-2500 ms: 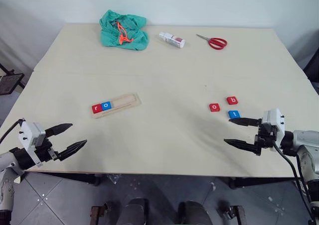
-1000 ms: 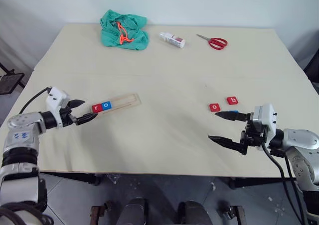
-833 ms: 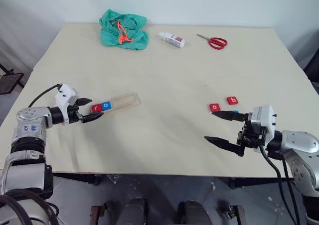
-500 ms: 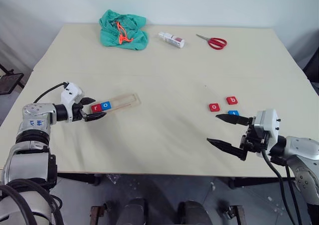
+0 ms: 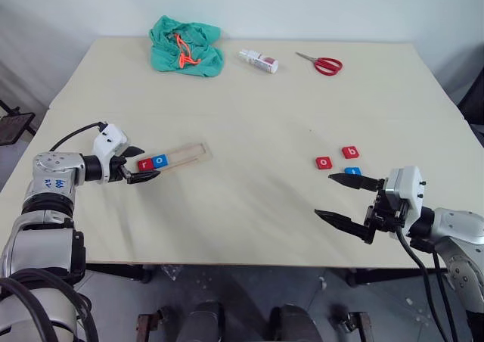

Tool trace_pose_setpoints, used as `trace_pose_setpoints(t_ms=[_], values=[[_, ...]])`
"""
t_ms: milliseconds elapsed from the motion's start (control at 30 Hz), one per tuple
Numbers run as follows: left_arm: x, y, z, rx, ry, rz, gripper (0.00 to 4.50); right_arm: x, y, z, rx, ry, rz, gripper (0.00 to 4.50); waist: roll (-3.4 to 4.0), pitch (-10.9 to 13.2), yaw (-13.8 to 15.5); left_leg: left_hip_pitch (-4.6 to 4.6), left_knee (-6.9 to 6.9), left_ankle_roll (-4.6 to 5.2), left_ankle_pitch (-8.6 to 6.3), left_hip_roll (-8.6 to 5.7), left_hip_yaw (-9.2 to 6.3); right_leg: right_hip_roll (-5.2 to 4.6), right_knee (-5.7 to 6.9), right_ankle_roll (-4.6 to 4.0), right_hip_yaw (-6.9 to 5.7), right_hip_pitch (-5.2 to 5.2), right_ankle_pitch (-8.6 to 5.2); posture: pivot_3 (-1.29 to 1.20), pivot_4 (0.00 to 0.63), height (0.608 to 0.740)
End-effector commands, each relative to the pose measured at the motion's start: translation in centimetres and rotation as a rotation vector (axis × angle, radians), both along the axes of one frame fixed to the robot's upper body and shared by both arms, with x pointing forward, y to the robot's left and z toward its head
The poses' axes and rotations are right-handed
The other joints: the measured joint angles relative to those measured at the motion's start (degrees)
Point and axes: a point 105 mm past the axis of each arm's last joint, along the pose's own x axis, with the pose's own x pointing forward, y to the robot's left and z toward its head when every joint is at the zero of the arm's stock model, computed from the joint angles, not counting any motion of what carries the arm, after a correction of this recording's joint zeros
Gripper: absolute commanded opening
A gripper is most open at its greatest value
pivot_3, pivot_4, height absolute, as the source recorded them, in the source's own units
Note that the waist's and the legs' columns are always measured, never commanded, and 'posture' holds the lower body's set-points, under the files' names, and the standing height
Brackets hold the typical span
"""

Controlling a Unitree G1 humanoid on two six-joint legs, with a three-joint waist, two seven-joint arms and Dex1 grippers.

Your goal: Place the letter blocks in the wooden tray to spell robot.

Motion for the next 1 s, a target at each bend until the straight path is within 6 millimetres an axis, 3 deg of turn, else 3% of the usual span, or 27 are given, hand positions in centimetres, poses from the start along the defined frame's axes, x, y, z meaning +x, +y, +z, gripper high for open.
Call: trace_pose_setpoints(t_ms=[33,400,833,933,1000], values=[[-1.2,1.6,-1.5,0.058,0.084,0.021,4.5,-0.2,-0.1,1.2,-0.021,-0.059,0.0,4.43,0.0,0.0,-0.06,0.0,0.0,0.0,0.0,0.0,0.01,0.0,0.0,0.0,0.0,-0.01,0.0,0.0,0.15,0.74],[-2.4,1.4,-2.4,0.042,0.175,-0.041,4.5,0.0,-0.1,1.2,-0.022,-0.062,-0.007,4.43,-0.01,-0.01,0.01,0.0,0.0,0.0,0.0,-0.01,0.0,-0.03,0.09,0.0,0.01,-0.05,0.0,0.0,0.15,0.74],[-1.6,0.5,-2.4,0.033,0.105,-0.038,4.5,0.5,0.3,1.1,-0.015,-0.065,0.001,4.43,-0.01,-0.01,0.15,0.0,0.09,0.0,0.0,-0.04,-0.02,-0.06,0.26,0.0,0.01,-0.05,0.0,0.0,0.15,0.74],[-1.5,0.3,-2.7,0.026,0.118,-0.034,3.58,0.5,0.3,1.2,-0.015,-0.066,0.001,4.5,-0.01,-0.01,0.18,0.0,0.1,0.0,0.0,-0.05,-0.02,-0.06,0.29,0.0,0.01,-0.05,0.0,0.0,0.15,0.74],[-1.4,0.0,-2.4,0.011,0.101,-0.049,3.42,0.5,0.3,1.2,-0.015,-0.067,0.0,4.5,-0.01,-0.01,0.22,0.0,0.11,0.0,0.0,-0.05,-0.02,-0.06,0.3,0.0,0.01,-0.05,0.0,0.0,0.15,0.74]])
